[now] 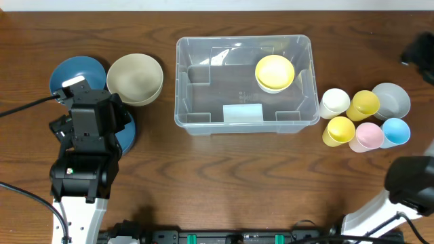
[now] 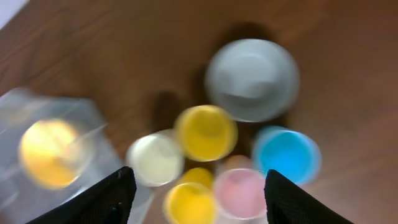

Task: Pack container
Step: 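Move the right gripper to the grey bowl and grasp it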

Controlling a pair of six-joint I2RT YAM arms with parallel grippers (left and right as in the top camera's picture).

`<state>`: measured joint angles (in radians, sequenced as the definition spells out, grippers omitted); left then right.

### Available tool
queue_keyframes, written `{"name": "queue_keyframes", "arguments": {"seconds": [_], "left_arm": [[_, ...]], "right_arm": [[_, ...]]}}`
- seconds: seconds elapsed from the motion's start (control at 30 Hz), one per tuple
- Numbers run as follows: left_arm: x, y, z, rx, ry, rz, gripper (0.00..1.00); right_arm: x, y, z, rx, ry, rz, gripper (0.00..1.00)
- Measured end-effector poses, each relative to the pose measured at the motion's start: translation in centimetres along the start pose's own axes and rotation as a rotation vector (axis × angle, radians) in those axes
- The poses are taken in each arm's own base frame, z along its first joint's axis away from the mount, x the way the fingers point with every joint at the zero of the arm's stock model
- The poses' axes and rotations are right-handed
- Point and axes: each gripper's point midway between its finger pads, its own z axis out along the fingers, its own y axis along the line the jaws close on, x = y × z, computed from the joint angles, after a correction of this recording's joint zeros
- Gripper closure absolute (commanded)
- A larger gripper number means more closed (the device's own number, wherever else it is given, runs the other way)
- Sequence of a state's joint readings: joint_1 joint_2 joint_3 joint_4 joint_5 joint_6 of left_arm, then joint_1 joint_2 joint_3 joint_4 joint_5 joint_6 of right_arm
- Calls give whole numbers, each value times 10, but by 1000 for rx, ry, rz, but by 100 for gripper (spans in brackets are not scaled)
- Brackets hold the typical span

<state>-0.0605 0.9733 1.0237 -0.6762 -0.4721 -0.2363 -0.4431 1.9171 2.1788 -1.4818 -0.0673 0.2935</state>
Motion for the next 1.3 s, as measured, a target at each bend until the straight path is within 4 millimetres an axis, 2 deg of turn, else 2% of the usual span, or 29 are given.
{"name": "queue_keyframes", "arguments": {"seconds": [0.13,0.23,0.37,0.67,0.73,0.8,0.9,1.17,1.3], "left_arm": [[0,0,0,0,0,0,2],[0,0,0,0,0,0,2],[0,0,0,0,0,0,2],[0,0,0,0,0,0,2],[0,0,0,0,0,0,2],[0,0,0,0,0,0,2],[0,0,0,0,0,0,2],[0,0,0,0,0,0,2],[0,0,0,0,0,0,2]], "right_arm": [[0,-69,29,83,50,163,33],[7,-105,57,110,81,247,34],[18,-126,92,120,102,295,35],[14,-122,149,70,13,236,36],[12,-118,158,62,-11,215,39],[13,-114,167,55,-29,192,47],[10,-112,176,46,-62,176,52],[14,-117,192,64,-58,177,53],[20,-121,208,75,-26,174,67]]}}
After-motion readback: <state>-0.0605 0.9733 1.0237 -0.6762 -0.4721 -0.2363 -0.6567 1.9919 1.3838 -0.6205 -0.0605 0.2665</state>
